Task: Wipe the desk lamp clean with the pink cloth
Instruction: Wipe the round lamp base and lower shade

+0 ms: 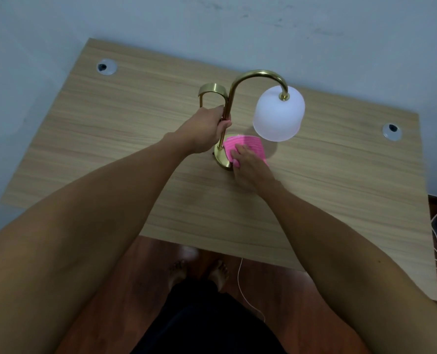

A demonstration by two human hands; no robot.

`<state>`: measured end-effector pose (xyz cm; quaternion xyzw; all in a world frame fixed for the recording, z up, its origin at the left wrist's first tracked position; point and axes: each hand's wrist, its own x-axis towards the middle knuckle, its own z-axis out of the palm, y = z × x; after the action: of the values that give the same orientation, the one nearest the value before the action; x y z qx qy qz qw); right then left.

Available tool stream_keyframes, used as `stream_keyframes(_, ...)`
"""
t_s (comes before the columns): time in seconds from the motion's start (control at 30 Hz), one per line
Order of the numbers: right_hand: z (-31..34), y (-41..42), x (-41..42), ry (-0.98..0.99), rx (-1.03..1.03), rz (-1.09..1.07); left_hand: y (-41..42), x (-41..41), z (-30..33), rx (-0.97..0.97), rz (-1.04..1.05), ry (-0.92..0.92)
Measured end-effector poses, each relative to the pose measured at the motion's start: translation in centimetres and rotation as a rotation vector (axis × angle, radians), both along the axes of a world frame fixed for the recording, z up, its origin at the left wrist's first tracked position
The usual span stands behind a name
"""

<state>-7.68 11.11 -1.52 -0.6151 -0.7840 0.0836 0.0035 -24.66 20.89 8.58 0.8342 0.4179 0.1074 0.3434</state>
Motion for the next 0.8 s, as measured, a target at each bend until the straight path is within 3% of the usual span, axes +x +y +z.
stream_keyframes(0.1, -0.6, 0.1, -1.4, -0.183, -0.073, 0.103, 0.0, 0.1, 0.3, 0.002, -0.008, 0.011)
stream_keyframes(0.17, -0.6, -1.5, -0.9, -0.121, -0.045, 0.159, 0.1, 0.1, 0.3, 0.006, -0.015, 0.012)
stream_keyframes(0.3, 0.0, -3.0, 1.5, 0.103, -0.032, 0.041, 0.0, 0.0, 0.2, -0.001, -0.018, 0.004)
stream_keyframes(0.4, -0.1, -0.8, 0.7, 0.118, 0.017, -0.017, 0.1, 0.0, 0.4, -0.005, -0.018, 0.014)
stream_keyframes(0.5, -0.4, -1.0, 0.1, 0.035, 0.035, 0.108, 0.1, 0.0, 0.4, -0.017, -0.025, 0.014)
stream_keyframes(0.6, 0.0, -2.3, 2.3, 0.111, 0.003, 0.151, 0.1, -0.1, 0.4, -0.024, -0.032, 0.010)
stream_keyframes(0.8, 1.0, 0.8, 3.1, 0.288, -0.005, -0.142, 0.3, 0.1, 0.3, 0.013, -0.044, 0.030)
